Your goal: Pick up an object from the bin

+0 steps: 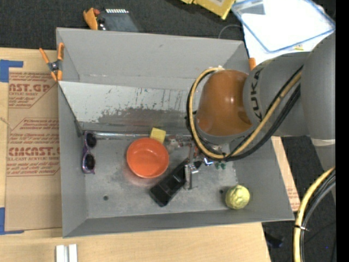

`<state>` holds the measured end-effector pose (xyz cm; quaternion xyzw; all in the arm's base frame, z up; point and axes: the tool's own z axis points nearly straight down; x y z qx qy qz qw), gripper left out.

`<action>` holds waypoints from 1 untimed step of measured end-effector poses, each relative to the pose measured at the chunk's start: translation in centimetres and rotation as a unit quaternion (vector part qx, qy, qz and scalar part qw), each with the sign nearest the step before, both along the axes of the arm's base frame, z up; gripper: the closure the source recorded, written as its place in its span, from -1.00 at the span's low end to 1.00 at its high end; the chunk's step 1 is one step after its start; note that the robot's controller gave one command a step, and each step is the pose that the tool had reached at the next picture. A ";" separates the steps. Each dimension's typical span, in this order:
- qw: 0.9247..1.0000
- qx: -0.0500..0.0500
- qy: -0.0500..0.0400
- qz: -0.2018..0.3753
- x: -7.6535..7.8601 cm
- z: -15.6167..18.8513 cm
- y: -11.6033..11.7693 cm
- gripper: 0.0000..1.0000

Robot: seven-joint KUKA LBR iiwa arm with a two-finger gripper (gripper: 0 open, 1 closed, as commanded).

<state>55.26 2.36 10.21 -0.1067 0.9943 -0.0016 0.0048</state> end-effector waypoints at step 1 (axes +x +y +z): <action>1.000 0.000 0.001 0.029 -3.5 -1.2 2.9 -1.00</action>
Offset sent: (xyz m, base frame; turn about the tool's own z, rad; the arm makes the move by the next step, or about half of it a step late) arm 0.0056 0.0654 -0.0321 -0.0200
